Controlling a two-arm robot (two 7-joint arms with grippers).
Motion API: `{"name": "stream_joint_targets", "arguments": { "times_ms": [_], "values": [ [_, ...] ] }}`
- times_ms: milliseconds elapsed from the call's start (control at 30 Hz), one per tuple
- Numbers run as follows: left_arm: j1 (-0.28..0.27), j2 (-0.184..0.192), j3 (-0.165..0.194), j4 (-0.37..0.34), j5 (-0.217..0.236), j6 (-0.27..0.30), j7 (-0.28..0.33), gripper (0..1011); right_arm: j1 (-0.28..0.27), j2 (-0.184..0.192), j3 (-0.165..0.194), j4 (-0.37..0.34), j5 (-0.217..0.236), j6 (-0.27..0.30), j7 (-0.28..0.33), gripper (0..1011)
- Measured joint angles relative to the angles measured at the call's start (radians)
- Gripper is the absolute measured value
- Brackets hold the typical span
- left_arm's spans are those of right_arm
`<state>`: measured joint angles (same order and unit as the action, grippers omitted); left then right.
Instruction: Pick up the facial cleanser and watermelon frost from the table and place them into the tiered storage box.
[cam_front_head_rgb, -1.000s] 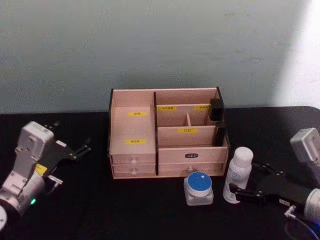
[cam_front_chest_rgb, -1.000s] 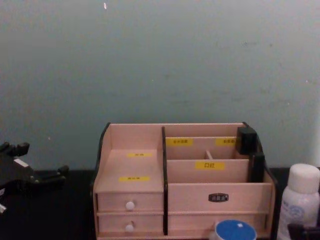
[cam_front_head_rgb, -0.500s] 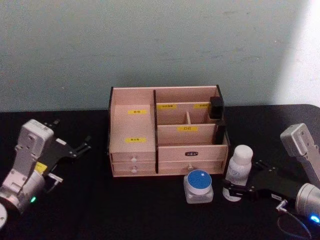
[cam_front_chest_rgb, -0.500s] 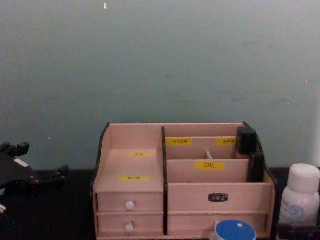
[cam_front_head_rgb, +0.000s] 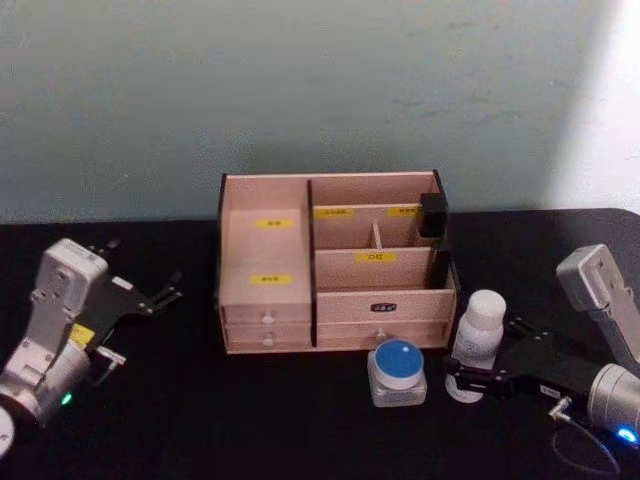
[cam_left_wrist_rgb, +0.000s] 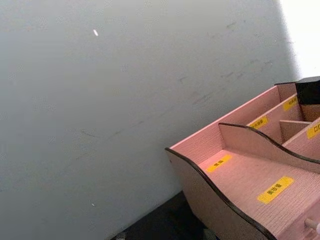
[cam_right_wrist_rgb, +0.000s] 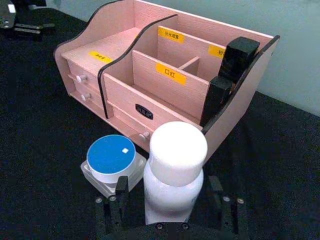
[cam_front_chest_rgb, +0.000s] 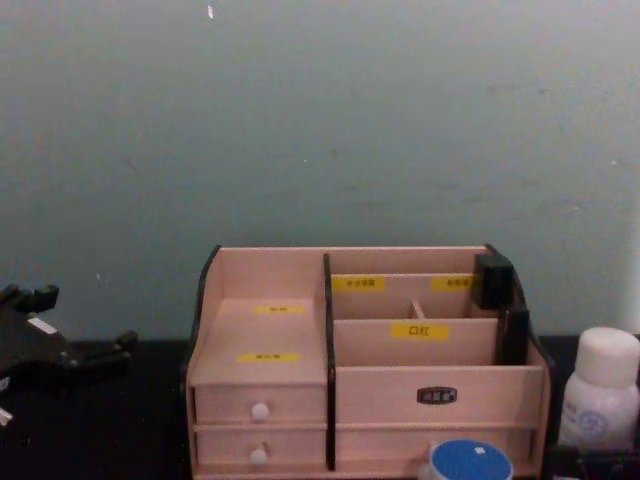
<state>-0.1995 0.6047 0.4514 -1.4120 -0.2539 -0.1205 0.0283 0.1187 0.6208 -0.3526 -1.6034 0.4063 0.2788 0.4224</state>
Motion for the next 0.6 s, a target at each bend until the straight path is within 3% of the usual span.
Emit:
{"name": "stream_joint_targets", "arguments": {
  "times_ms": [233, 600],
  "values": [
    [0.0, 0.0, 0.0, 0.0, 0.0, 0.0, 0.0, 1001, -0.001, 0.001, 0.001, -0.001, 0.002, 0.0, 0.0, 924],
    [0.0, 0.0, 0.0, 0.0, 0.0, 0.0, 0.0, 1002, -0.003, 0.002, 0.002, -0.002, 0.004, -0.001, 0.0, 609]
  ]
}}
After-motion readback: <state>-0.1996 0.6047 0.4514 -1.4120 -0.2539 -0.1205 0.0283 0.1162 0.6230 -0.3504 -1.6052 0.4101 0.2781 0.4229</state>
